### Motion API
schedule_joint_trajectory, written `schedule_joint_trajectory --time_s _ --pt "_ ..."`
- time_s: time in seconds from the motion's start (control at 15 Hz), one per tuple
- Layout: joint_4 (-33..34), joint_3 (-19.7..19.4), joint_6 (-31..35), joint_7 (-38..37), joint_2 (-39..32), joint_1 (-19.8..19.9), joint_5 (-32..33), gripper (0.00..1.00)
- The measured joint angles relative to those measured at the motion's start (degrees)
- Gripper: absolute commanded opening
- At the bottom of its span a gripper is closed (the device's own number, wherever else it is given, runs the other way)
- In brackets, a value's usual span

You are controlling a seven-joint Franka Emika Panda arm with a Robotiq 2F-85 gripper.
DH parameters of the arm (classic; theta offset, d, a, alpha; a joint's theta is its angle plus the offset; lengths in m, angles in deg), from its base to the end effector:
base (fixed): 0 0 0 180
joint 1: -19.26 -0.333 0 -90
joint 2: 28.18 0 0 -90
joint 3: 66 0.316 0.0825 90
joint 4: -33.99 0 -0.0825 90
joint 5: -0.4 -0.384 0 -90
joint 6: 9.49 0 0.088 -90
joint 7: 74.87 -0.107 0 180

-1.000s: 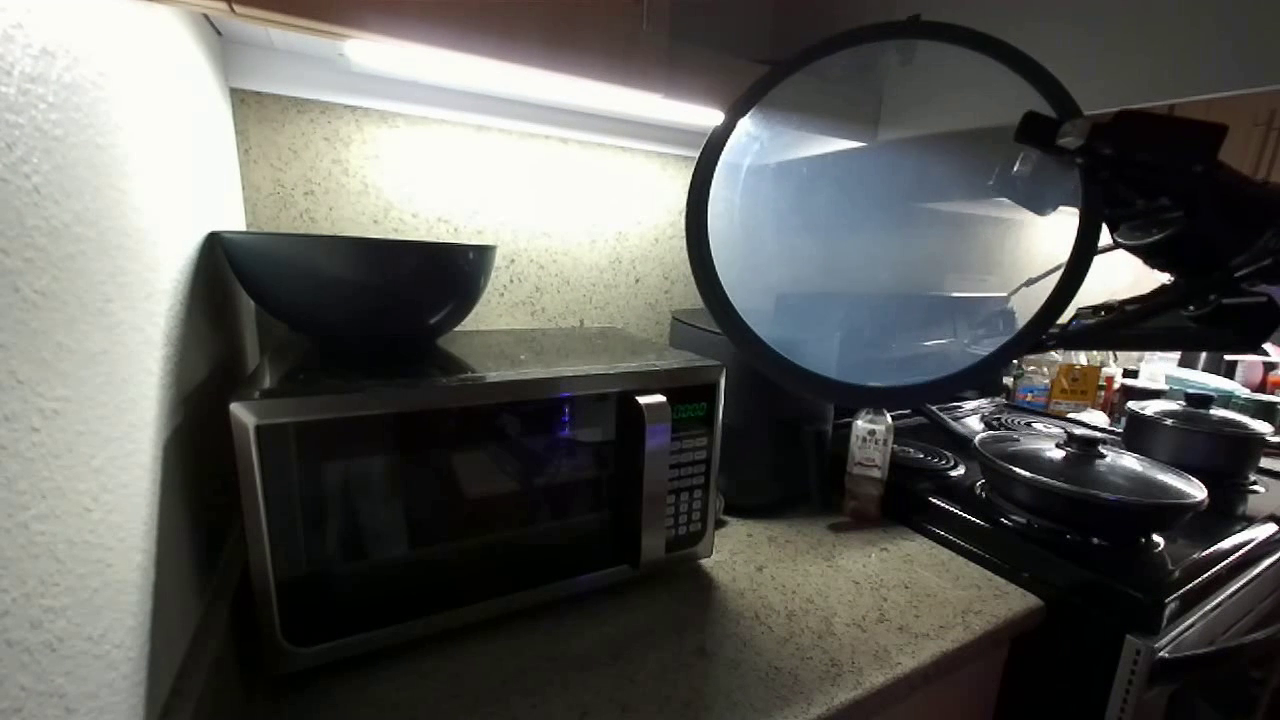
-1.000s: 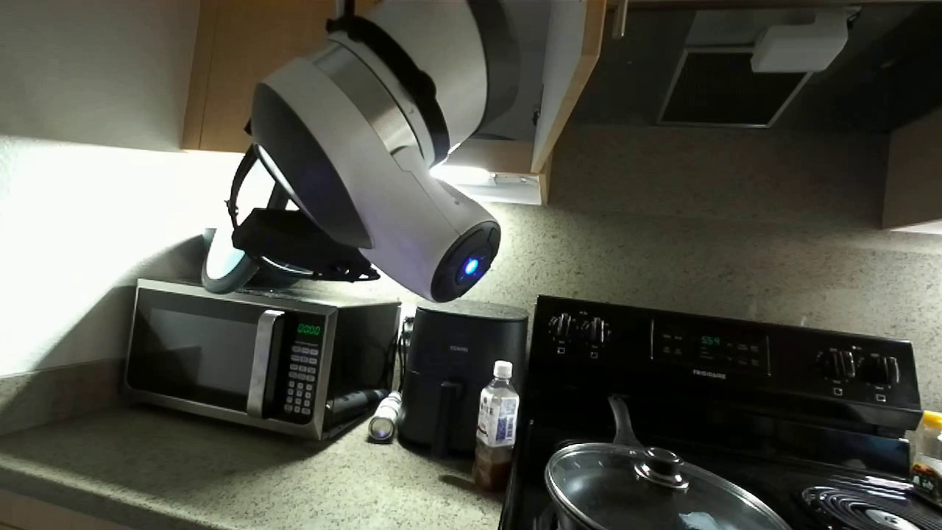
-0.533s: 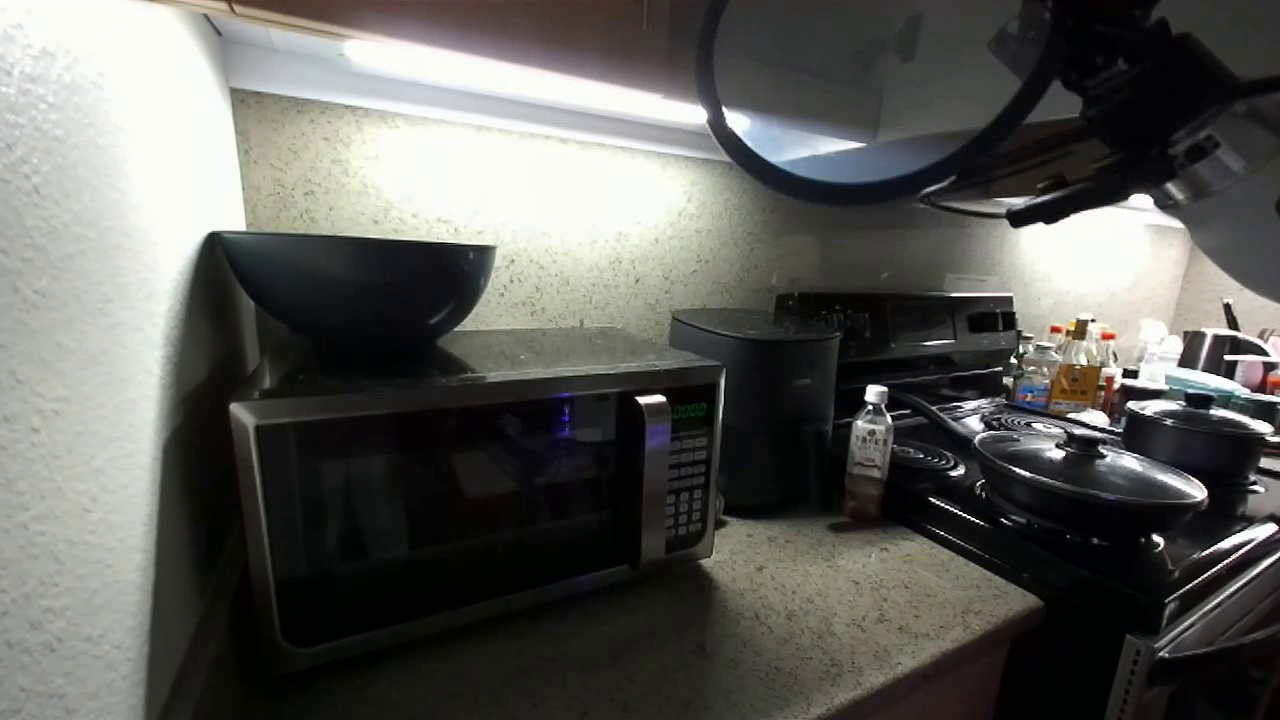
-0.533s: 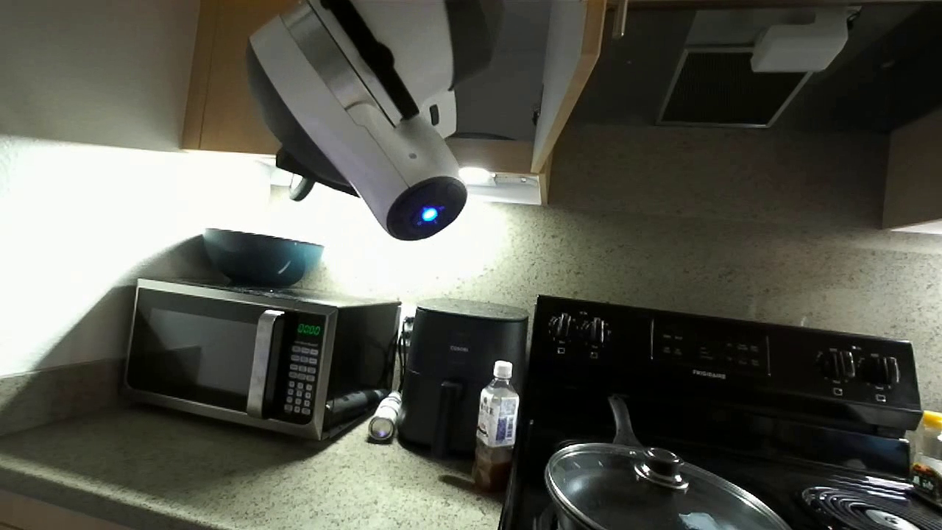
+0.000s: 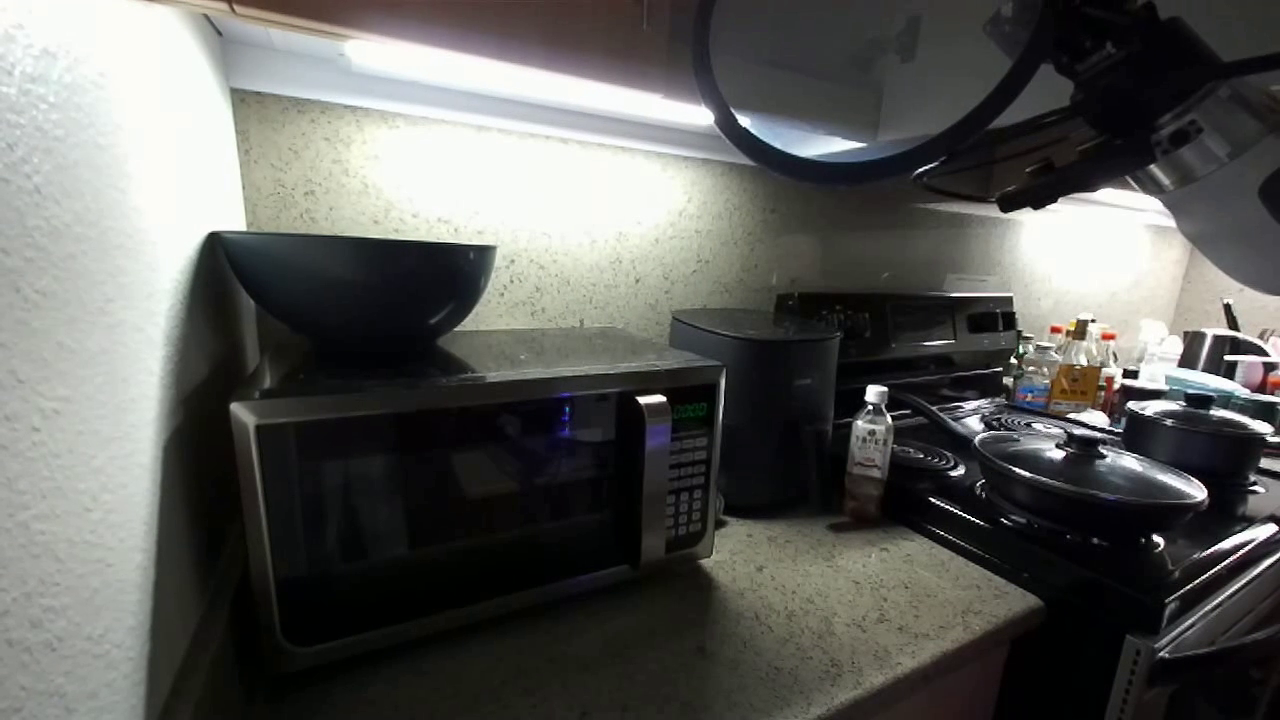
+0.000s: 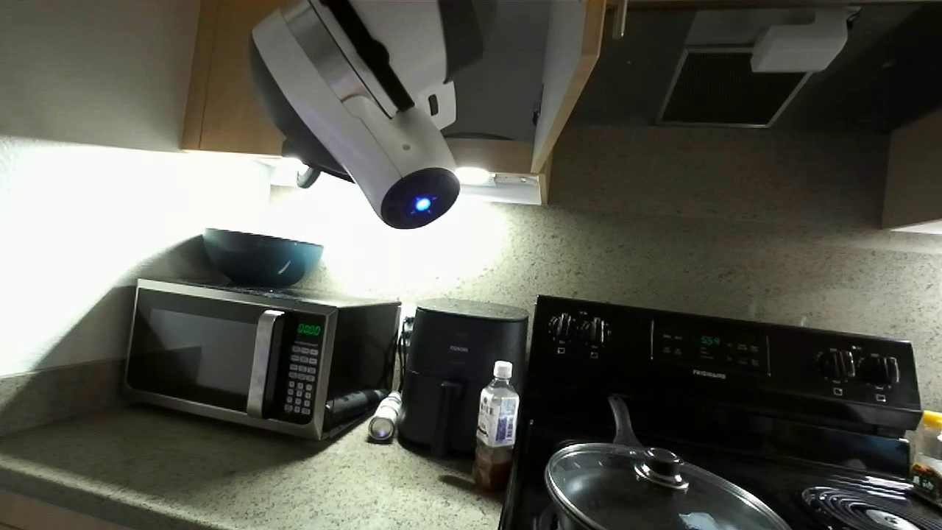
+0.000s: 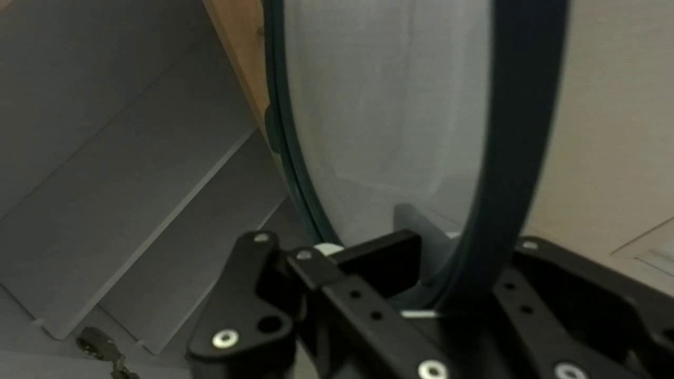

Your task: Pick up the lid and put it in the top cabinet

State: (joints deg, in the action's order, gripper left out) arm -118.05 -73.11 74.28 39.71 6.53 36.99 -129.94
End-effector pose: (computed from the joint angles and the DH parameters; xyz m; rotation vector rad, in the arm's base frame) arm 0.3674 -0.0822 0.5729 -0.9327 -0.3708 -1.9851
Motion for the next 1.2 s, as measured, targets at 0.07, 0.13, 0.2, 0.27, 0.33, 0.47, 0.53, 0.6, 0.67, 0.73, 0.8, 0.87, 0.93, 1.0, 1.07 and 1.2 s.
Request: schedule_joint_trajectory --time_s 0.07,0.13,0.2,0.27,0.33,0.47,0.53,0.6,0.67,0.73,0.8,0.87,0.93,1.0,1.07,1.2 --pt "0.1 0.1 0.0 0.5 -0.1 0.0 -0.6 0.0" --pt "0.4 0.3 0.0 1.5 -0.2 -0.1 -2.0 0.0" --pt "1.1 0.6 0.2 2.5 -0.5 -0.3 -4.0 0.0" --pt "2.2 1.0 0.9 3.6 -0.9 -0.7 -6.5 0.0" --pt "3.8 1.6 2.3 4.8 -1.5 -1.1 -9.2 0.0" --pt "8.1 3.0 5.7 7.6 -3.2 -2.0 -13.9 0.0" --pt "10.7 3.7 7.6 9.2 -4.4 -2.5 -15.8 0.0" --pt "13.3 4.4 9.1 10.7 -5.8 -3.0 -17.2 0.0" --pt "15.9 4.9 10.2 11.5 -7.3 -3.5 -17.9 0.0" --pt "17.4 5.0 10.5 11.6 -8.3 -4.0 -17.7 0.0" --pt "17.4 4.8 10.5 11.6 -8.7 -4.2 -17.7 0.0" --pt "17.1 4.6 10.5 11.6 -8.7 -4.3 -17.7 0.0" --pt "16.8 4.4 10.5 11.6 -8.6 -4.3 -17.7 0.0" --pt "16.6 4.3 10.5 11.6 -8.6 -4.3 -17.7 0.0" --pt "16.6 4.2 10.5 11.6 -8.6 -4.3 -17.7 0.0" --pt "16.8 4.1 10.5 12.3 -8.8 -4.4 -18.5 0.0"
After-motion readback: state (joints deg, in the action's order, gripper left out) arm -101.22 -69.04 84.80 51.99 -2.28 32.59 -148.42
